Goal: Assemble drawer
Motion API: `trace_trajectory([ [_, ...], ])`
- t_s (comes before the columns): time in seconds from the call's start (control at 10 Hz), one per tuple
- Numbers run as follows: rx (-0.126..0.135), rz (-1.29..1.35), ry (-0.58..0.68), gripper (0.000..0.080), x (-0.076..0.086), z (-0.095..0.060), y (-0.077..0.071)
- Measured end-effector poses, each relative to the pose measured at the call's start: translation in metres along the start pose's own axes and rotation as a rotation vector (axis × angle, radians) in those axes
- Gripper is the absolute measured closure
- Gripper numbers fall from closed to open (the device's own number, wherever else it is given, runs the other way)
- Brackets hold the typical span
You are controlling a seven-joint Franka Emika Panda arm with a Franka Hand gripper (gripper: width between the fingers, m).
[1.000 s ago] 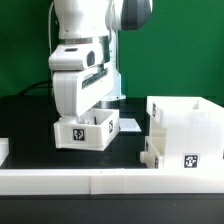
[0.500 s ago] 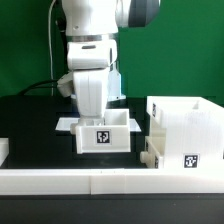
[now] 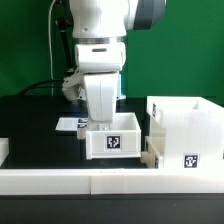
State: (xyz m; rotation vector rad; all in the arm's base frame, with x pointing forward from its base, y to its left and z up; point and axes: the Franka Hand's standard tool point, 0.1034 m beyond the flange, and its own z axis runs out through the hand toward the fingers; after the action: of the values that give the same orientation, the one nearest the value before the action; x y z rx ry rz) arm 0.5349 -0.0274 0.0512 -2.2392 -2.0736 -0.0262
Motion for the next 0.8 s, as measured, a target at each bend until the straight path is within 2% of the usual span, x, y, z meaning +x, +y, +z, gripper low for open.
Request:
trace_trajectory([
  [0.1,-0.036,-0.008,0.002,0.0757,0.003,-0.001,0.005],
  [0.2,-0.043,-0.012,0.002,0.0757,0.006,-0.002,0.006],
  [0.3,-0.034,-0.010,0.000,0.0757,0.009,-0.003,0.008],
  [0.4,-0.036,-0.012,0.001,0.0757,0.014,-0.004,0.009],
  [0.5,-0.042,-0.016,0.001,0.0757,0.019,-0.003,0.009],
  [0.6,-0.075,-0.015,0.006,0.0757,0.022,-0.003,0.012],
  [0.8,-0.073,-0.015,0.006,0.0757,0.023,-0.002,0.011],
])
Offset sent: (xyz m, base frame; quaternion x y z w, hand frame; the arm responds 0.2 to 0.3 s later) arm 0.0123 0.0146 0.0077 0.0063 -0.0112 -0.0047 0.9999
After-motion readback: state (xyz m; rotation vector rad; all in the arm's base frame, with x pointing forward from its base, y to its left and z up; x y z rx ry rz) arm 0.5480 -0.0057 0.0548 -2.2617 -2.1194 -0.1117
